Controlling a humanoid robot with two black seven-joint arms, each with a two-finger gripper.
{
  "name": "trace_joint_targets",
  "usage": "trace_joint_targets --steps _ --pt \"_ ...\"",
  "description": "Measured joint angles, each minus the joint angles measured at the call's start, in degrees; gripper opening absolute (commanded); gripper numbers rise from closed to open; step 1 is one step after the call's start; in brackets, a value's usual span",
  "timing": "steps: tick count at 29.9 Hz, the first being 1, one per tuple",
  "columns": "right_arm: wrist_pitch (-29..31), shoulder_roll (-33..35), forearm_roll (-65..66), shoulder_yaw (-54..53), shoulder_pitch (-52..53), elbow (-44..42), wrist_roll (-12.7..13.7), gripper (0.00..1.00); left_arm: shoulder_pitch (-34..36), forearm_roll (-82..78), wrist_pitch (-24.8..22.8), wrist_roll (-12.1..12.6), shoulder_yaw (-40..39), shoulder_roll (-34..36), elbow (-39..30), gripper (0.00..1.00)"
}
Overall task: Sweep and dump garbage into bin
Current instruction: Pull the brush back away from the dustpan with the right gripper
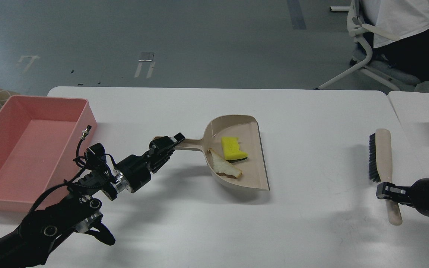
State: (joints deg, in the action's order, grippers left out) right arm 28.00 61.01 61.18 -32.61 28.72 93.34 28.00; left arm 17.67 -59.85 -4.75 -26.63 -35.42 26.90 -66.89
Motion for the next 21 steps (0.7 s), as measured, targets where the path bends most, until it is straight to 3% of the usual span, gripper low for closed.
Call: trace_joint_targets --steps 8,9,13,21 --pt "0.0 -1.44 0.25 0.0 0.02 -0.26 0.0 0.0 0.0 0.09 0.02 0.0 -0.08 0.0 0.0 0.14" --pt "0.0 -1.92 0.3 0.0 0.04 -0.28 0.0 0.08 0.0 0.09 0.05 0.0 -0.08 0.0 0.0 0.14" --pt "0.0 -3.36 0.56 -0.06 0.1 -0.34 0.0 0.17 0.0 0.09 0.09 -0.01 -0.09 0.07 0.0 0.14" --pt "0.0 -3.43 0.53 -0.27 0.24 -0.34 0.0 0.24 0.0 0.84 0.09 -0.01 -0.09 0.17 0.05 0.15"
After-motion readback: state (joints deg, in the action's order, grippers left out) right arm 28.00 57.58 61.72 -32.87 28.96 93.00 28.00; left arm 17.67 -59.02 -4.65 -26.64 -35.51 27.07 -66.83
